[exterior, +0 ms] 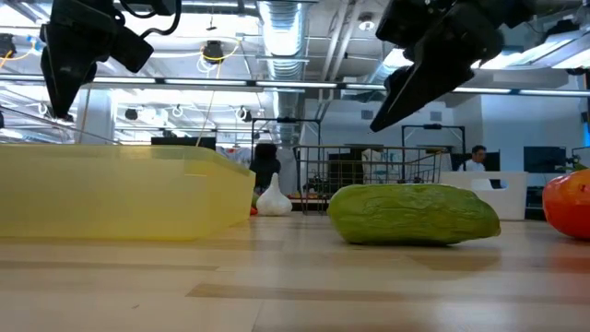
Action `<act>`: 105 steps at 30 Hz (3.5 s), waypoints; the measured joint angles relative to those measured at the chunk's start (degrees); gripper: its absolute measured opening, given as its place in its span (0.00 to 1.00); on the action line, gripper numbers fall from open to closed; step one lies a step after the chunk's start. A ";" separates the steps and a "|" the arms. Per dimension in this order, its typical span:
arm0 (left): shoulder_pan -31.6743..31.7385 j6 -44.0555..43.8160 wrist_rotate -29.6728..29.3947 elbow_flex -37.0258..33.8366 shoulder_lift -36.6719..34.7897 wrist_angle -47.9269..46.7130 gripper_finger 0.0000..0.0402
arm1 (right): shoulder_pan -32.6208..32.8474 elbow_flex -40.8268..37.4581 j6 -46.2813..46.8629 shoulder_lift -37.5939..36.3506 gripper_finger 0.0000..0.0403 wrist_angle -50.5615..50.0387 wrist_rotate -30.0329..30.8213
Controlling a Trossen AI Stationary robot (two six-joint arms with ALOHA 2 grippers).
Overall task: Sort produce into baskets
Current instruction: Put the bottom cucumber into the wire basket
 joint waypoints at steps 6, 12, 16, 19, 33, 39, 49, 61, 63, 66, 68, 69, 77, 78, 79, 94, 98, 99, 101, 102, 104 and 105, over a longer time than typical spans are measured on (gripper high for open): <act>0.00 0.00 -0.02 0.00 0.02 2.59 0.91 | 4.33 0.01 7.22 0.47 0.89 0.24 0.02; -0.02 0.01 -0.04 0.00 0.02 4.27 0.91 | 9.03 0.02 8.74 5.75 0.89 1.73 0.04; 0.00 -0.22 -0.04 0.00 0.02 4.67 0.91 | 11.16 0.02 8.83 10.48 0.89 5.12 0.09; 0.00 -0.17 -0.04 0.00 0.02 5.38 0.91 | 12.02 0.02 9.20 13.21 0.89 8.33 0.17; 0.00 -0.20 -0.02 0.00 0.02 8.88 0.91 | 12.07 0.02 13.09 21.35 0.77 9.29 0.43; -0.02 0.77 -1.29 0.00 0.02 11.93 0.91 | 11.59 0.02 12.73 20.37 0.60 9.18 0.21; 0.00 2.29 -7.58 0.00 0.02 19.73 0.91 | 7.70 0.02 8.02 12.09 0.49 8.62 0.04; 4.28 7.13 -13.20 0.00 0.02 31.94 0.91 | -7.83 0.00 -5.82 -1.45 0.53 8.66 0.54; 5.63 9.56 -13.22 0.00 0.02 33.47 0.91 | -11.59 0.01 -8.21 -2.64 0.52 9.38 1.29; 7.73 12.57 -13.25 0.00 0.02 34.90 0.91 | -17.15 0.00 -10.39 -3.30 0.54 9.92 2.01; 9.08 14.36 -13.25 0.00 0.02 35.89 0.91 | -20.67 0.00 -11.15 -3.15 0.55 9.92 2.01; 9.69 15.17 -13.25 0.00 0.02 36.36 0.91 | -22.34 0.00 -11.41 -2.98 0.55 10.00 2.01; 13.51 22.40 -13.21 0.00 0.02 42.63 0.91 | -33.62 0.01 -11.48 -1.19 0.55 11.56 1.93; 13.89 23.15 -13.20 0.00 0.02 43.56 0.91 | -34.71 0.02 -11.48 -1.09 0.55 11.82 1.96; 14.29 23.94 -13.20 0.00 0.02 44.66 0.91 | -35.64 -0.05 -11.48 -1.05 0.56 11.83 1.95; 22.97 37.97 -11.39 0.00 3.02 51.17 0.91 | -38.90 -0.07 -11.43 -0.98 0.57 12.31 1.88; 25.20 42.35 -9.30 0.02 7.98 52.64 0.91 | -38.82 -0.07 -11.43 -0.98 0.57 12.26 1.86; 25.72 43.59 -9.00 0.02 9.18 53.21 0.91 | -38.82 -0.07 -11.43 -0.98 0.57 12.26 1.84; 26.83 46.06 -8.93 0.02 11.64 53.96 0.91 | -38.84 -0.07 -11.43 -0.98 0.57 12.26 1.84; 27.37 47.26 -8.92 0.02 12.99 53.80 0.91 | -38.84 -0.07 -11.43 -0.98 0.58 12.26 1.86; 28.44 49.18 -8.72 0.02 15.67 53.80 0.91 | -38.83 -0.07 -11.41 -0.98 0.59 12.26 1.84; 28.96 49.78 -8.61 0.02 16.84 53.77 0.91 | -38.83 -0.07 -11.41 -0.98 0.60 12.26 1.84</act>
